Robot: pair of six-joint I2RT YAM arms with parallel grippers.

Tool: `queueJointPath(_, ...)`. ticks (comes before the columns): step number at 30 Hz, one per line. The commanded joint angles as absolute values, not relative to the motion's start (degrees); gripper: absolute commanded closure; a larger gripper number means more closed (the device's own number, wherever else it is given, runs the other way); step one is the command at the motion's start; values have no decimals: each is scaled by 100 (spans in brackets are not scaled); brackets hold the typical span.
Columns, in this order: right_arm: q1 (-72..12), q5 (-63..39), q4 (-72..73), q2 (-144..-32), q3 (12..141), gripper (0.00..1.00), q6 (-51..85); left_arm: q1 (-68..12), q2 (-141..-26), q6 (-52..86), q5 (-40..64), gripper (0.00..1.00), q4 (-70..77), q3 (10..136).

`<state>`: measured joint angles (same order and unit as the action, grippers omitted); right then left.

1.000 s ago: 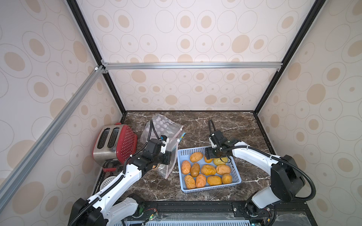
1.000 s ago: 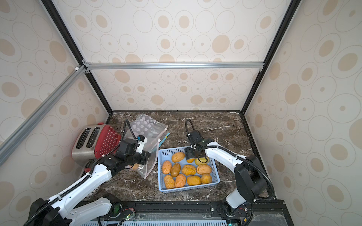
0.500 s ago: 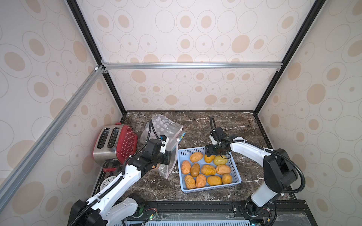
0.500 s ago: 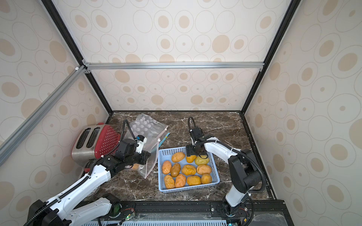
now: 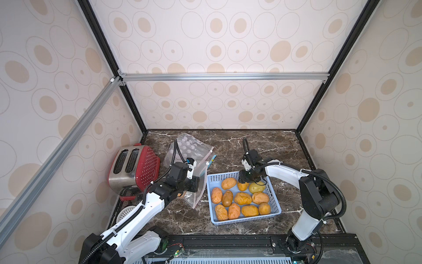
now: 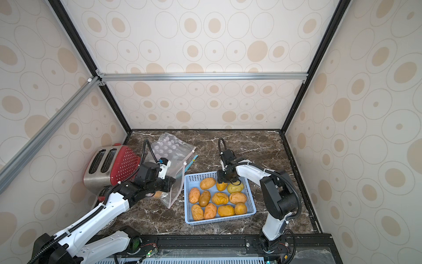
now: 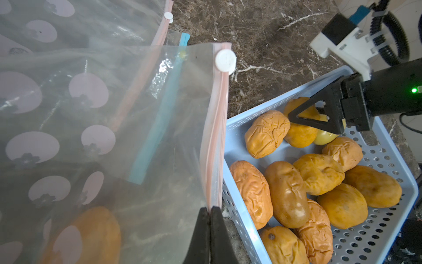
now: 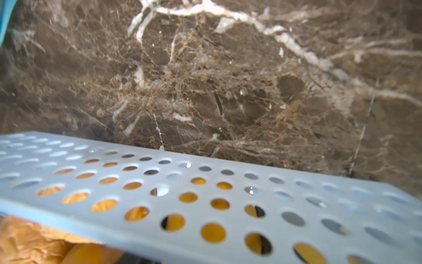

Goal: Put the potatoes into a zipper bag and zip it
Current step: Pick up the potato from the basket, then place the potato into the zipper food storage bag.

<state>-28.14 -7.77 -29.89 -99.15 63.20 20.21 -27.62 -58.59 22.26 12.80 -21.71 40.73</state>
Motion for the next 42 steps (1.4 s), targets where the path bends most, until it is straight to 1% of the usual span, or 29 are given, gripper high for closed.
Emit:
queueJointPath(1,-2795,-870,-3131,-9827,6302,50,1982,-2730,-5819,2263,1191,100,-2145,4058)
queueJointPath(3,-2794,-899,-3123,-9650,6261,52,1982,-2734,-5810,2260,1188,100,-2136,4059)
queueJointPath(8,-2803,-1054,-2987,-9053,6037,53,2045,-2733,-5785,2268,1191,100,-2136,4066)
queueJointPath(14,-2837,-1196,-2950,-8061,5776,55,2136,-2733,-5679,2510,1857,100,-1912,4167)
queueJointPath(17,-2974,-1549,-2611,-7570,5630,55,2236,-2724,-5748,2656,2173,100,-1963,4360)
queueJointPath(22,-3521,-1626,-1600,-6968,5397,57,2350,-2724,-5794,3017,2661,100,-1869,4653)
queueJointPath(26,-3978,-1639,-530,-6868,5182,58,2425,-2725,-5858,3345,2663,100,-2140,5072)
queueJointPath(29,-4201,-1667,-204,-6985,5207,57,2416,-2720,-5818,3486,2879,100,-2071,5093)
queueJointPath(35,-4522,-1637,-94,-7135,5307,58,2197,-2724,-6016,3726,3050,100,-1545,4965)
queueJointPath(39,-4579,-1469,-152,-6974,5277,58,2097,-2714,-6401,3697,3044,100,-1525,5340)
queueJointPath(42,-4575,-1293,-50,-6762,5142,59,2131,-2707,-6582,3683,3075,100,-1480,5375)
